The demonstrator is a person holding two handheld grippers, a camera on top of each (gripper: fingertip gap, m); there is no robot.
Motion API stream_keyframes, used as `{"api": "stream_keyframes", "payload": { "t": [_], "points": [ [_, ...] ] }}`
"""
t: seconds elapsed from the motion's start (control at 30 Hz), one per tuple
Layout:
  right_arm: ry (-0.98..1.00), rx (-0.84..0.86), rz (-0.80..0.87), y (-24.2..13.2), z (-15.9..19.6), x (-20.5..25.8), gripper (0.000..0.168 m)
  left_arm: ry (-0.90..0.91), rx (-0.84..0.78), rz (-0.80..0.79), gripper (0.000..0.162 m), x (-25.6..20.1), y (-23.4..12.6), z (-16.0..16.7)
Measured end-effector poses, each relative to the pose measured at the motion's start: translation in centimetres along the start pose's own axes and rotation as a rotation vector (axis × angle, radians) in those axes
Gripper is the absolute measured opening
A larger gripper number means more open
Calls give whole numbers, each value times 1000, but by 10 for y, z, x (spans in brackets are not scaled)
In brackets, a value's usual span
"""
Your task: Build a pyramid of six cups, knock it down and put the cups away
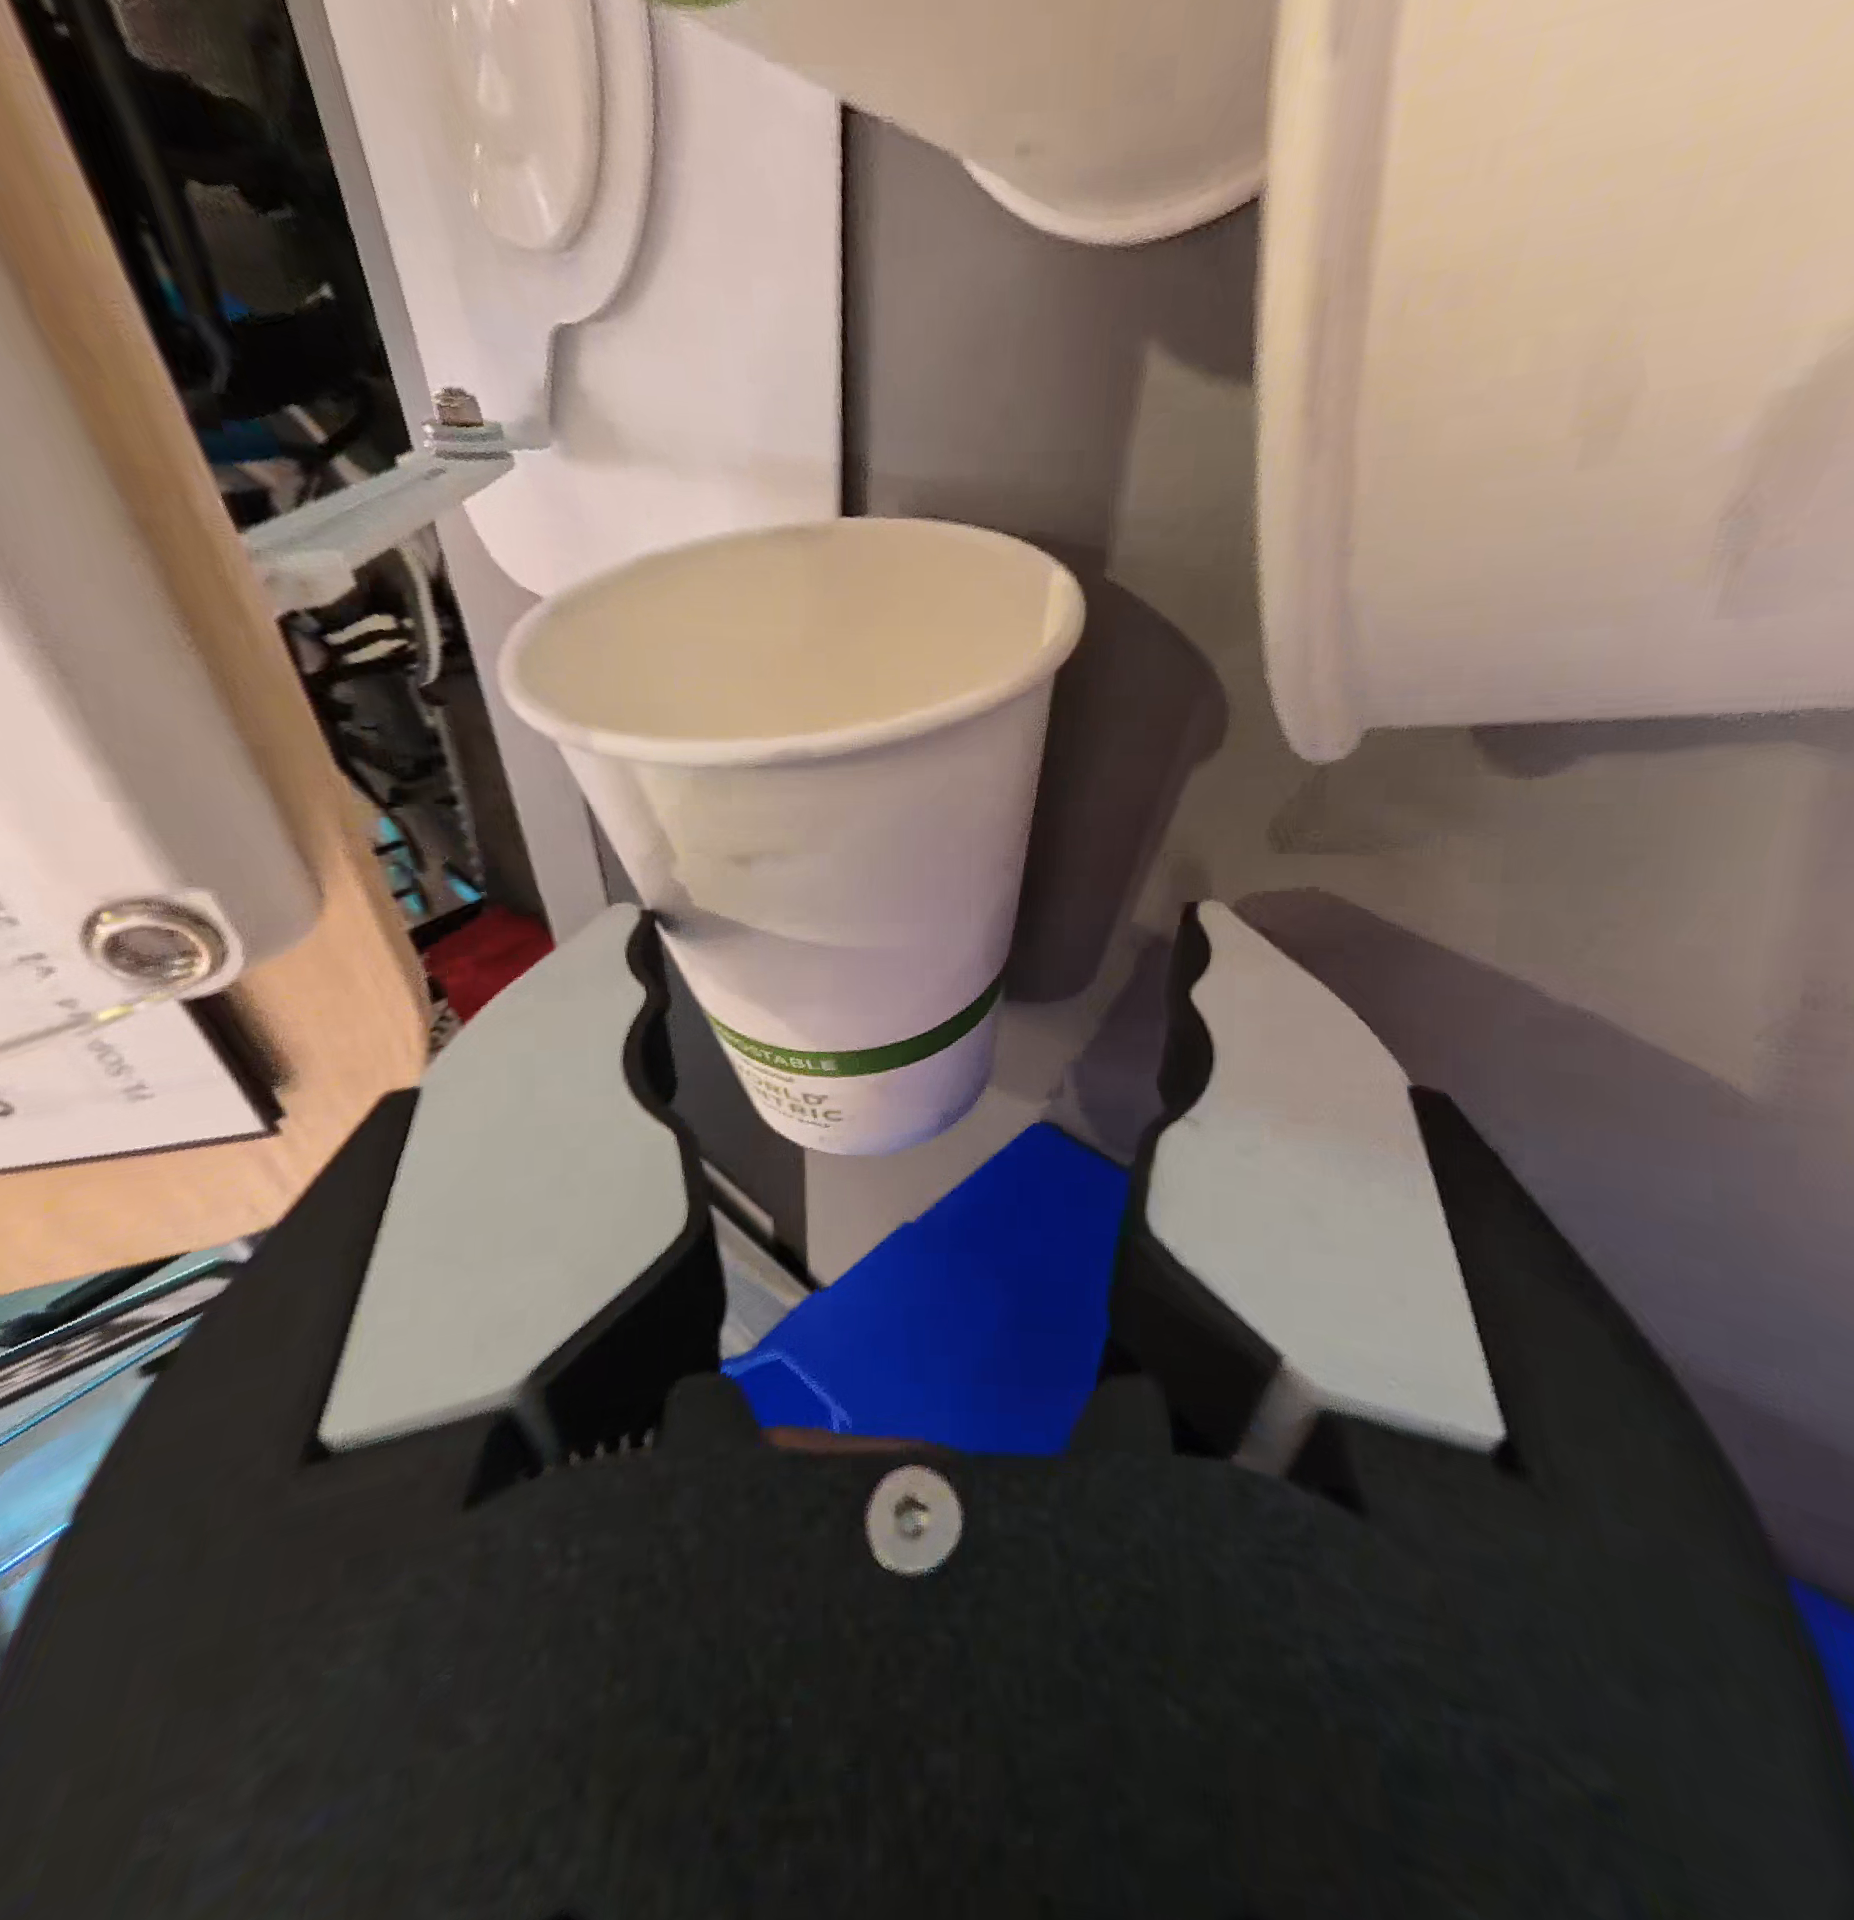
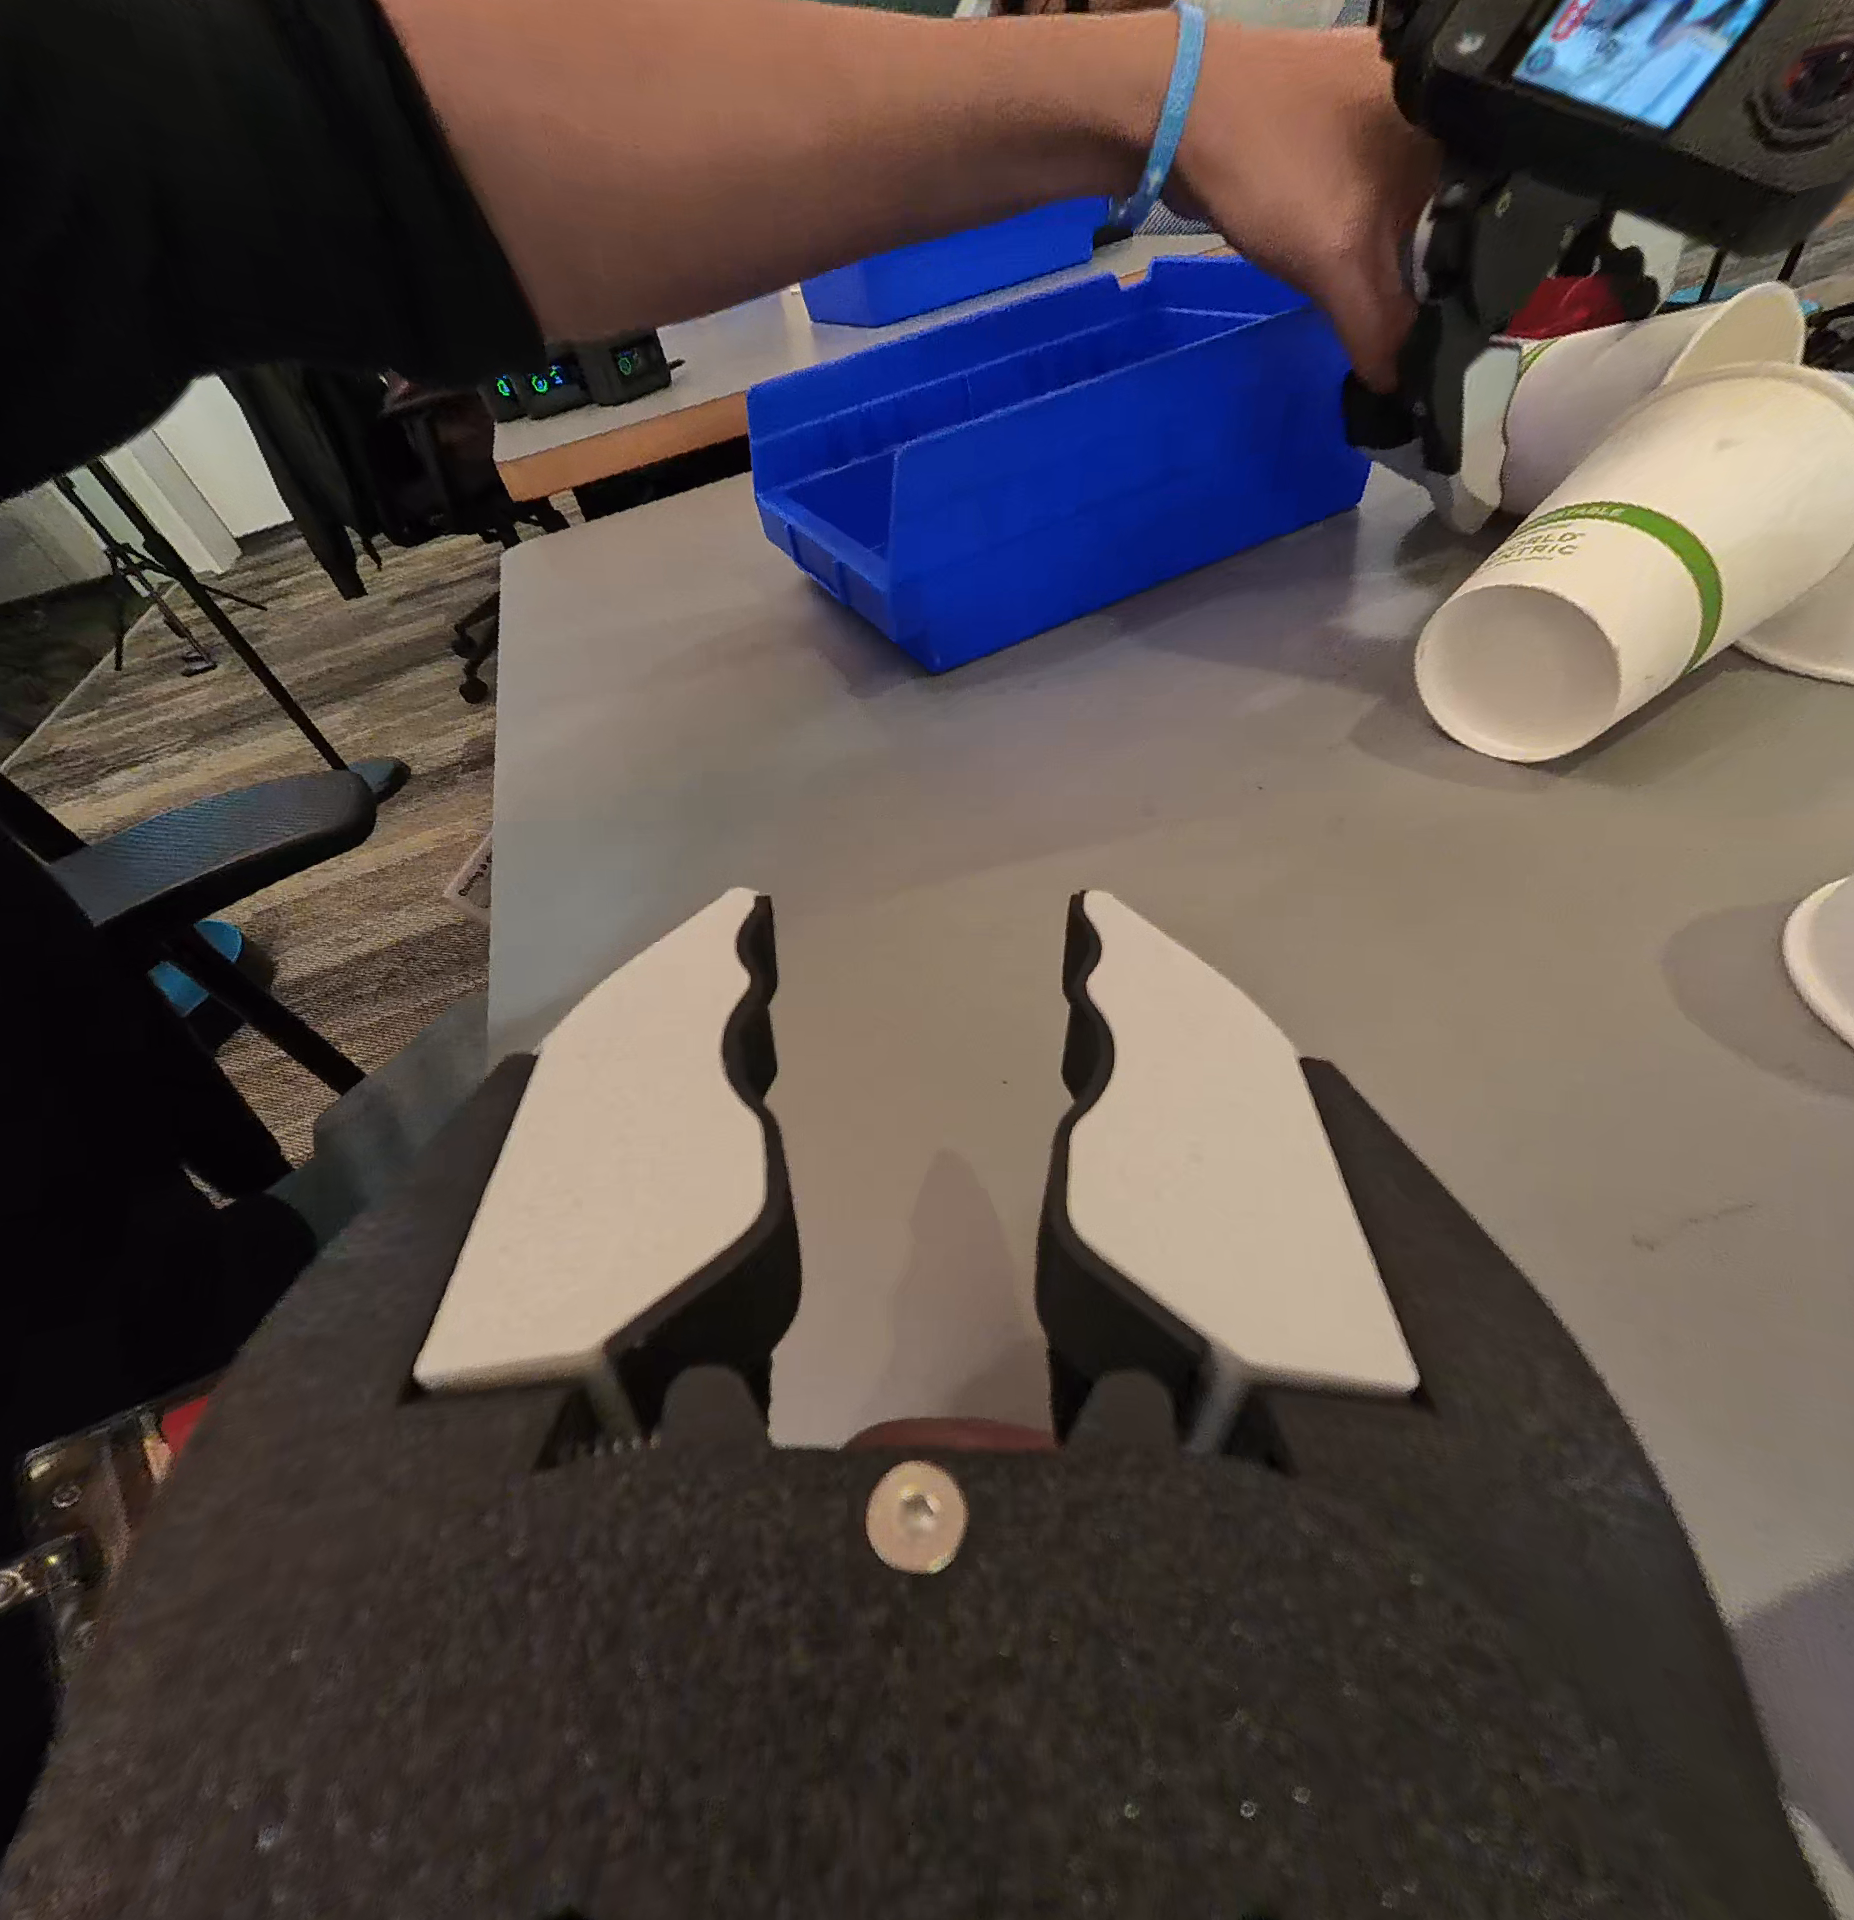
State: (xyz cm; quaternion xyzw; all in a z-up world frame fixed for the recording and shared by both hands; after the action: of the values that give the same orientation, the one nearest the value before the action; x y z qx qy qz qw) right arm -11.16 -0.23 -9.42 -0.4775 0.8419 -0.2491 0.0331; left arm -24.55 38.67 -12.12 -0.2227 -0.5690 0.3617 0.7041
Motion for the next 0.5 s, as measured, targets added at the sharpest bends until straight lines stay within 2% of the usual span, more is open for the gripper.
{"api": "stream_keyframes", "payload": {
  "t": [0.1, 0.2, 0.5],
  "points": [
    [0, 7, -4, 1, 1, 1, 53, 2, 24, -30, 87, 5, 4, -2],
    [-8, 14, 0, 2, 1, 2, 53, 2, 40, -116, 65, 13, 4, -3],
    [-5, 24, 1, 4, 2, 5, 53, -22, 34, -156, 64, 9, 2, -4]
  ]
}}
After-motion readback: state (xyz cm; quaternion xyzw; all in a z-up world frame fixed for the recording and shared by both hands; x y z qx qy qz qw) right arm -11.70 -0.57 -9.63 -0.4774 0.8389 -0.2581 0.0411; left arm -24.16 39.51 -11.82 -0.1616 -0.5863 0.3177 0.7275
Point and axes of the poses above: each gripper's, where its closed fingertips meet, y out along the fingers, z out of its underside, x = y × z across the jaws, the point moved 4 cm from there along -y, back along the fingers, and after that the axes turned 15 degrees about x, right-handed, at the moved point
